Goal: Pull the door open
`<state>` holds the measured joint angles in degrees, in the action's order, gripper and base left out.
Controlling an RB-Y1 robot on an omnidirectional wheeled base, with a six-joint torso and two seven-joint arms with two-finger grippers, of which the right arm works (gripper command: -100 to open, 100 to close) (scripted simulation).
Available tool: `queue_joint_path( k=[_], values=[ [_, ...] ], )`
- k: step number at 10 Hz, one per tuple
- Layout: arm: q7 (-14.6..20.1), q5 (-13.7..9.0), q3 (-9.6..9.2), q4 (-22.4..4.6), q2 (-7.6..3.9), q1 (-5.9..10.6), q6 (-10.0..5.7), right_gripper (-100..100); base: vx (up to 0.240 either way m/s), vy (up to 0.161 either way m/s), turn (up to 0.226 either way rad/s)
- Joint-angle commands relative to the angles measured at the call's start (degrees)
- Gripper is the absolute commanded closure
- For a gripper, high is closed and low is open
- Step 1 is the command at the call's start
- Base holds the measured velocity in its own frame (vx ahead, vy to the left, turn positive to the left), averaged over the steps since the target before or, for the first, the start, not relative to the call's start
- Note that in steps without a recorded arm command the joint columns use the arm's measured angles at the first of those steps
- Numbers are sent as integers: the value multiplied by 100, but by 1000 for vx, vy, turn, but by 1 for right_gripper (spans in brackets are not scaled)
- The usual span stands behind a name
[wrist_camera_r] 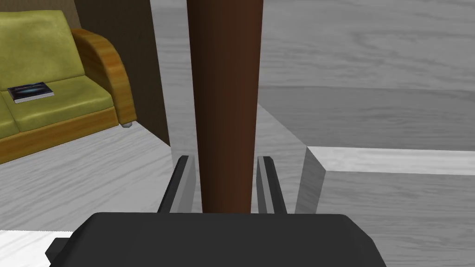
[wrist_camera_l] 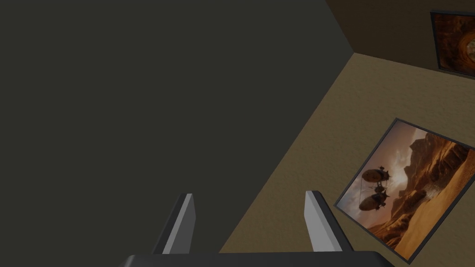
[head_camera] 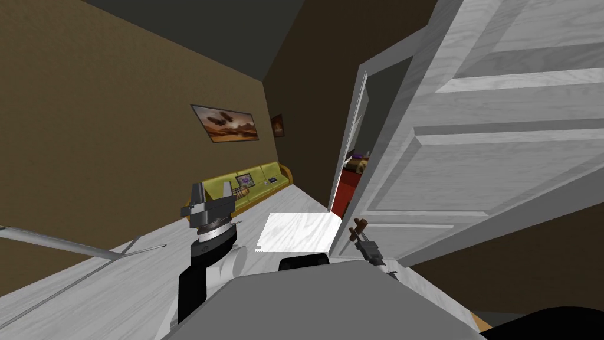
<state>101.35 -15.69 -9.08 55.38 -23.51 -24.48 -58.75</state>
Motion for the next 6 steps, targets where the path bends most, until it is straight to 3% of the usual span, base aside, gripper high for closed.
queue_joint_path(
  k=[1,6],
  values=[
    [73,31,-42,-63,-50,-2,-96,100,-207,-29,149],
    [298,128,-155,-314,-238,23,-416,100,-219,-40,143]
  ],
)
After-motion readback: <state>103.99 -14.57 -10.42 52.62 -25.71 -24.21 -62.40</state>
